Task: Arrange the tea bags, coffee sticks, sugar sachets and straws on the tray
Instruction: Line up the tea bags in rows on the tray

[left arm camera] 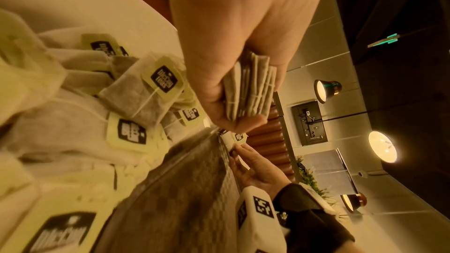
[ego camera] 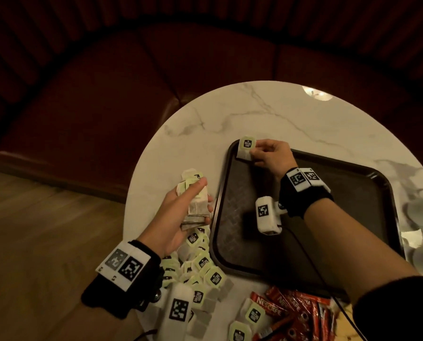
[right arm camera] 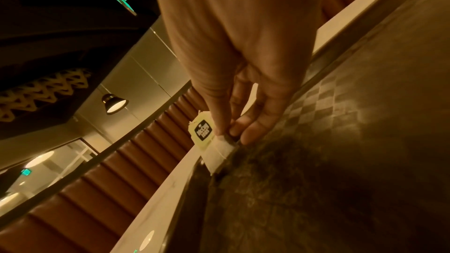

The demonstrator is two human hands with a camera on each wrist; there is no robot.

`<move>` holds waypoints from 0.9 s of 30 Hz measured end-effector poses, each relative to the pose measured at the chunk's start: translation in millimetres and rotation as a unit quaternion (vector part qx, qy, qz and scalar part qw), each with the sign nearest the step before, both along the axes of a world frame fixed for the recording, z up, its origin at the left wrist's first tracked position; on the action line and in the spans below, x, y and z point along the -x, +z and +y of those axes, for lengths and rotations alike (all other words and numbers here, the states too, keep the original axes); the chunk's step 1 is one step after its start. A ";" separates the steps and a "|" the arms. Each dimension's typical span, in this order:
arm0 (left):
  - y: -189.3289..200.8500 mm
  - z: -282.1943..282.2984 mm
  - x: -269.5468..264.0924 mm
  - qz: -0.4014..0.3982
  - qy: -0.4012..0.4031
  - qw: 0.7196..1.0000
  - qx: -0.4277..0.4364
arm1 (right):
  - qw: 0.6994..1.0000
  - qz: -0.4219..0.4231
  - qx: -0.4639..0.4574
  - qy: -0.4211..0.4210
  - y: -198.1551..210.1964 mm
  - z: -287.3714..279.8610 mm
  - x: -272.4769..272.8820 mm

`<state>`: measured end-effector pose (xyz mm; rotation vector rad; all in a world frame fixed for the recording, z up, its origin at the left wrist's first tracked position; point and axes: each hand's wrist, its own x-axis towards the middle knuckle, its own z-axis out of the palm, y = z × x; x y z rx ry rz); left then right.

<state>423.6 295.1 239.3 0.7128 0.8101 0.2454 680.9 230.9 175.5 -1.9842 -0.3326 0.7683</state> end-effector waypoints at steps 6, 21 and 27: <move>-5.9 3.3 -5.0 0.013 0.005 1.000 -0.001 | 1.000 -0.006 0.017 0.018 3.6 7.0 -0.2; -2.1 -1.1 -10.3 0.020 -0.006 1.000 -0.010 | 0.998 -0.059 0.030 0.002 8.2 -1.8 2.4; 7.1 -2.1 -15.5 0.020 -0.011 0.999 -0.043 | 0.985 -0.095 -0.035 0.142 66.2 -18.4 49.9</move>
